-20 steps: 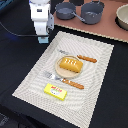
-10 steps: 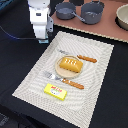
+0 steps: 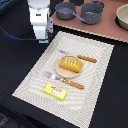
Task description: Place the bread, butter, and milk from the table onto the serving area.
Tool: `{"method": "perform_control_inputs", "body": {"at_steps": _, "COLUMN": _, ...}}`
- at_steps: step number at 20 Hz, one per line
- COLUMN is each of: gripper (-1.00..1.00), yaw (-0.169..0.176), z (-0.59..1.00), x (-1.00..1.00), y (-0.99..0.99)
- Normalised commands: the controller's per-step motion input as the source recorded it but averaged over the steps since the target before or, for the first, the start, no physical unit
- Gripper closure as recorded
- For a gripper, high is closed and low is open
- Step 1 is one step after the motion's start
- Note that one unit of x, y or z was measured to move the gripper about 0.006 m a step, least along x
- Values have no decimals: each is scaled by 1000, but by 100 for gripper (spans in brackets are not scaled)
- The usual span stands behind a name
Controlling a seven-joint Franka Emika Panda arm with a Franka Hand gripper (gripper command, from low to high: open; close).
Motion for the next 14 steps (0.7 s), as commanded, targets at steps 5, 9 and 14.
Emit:
{"method": "perform_control_inputs", "body": {"at_steps": 5, "gripper": 100, "yaw": -16, "z": 938, "x": 870, "y": 113}}
{"method": "perform_control_inputs", "body": {"at_steps": 9, "gripper": 100, "yaw": -50, "z": 1000, "x": 978, "y": 76}}
{"method": "perform_control_inputs", "body": {"at_steps": 14, "gripper": 100, "yaw": -45, "z": 895, "x": 995, "y": 23}}
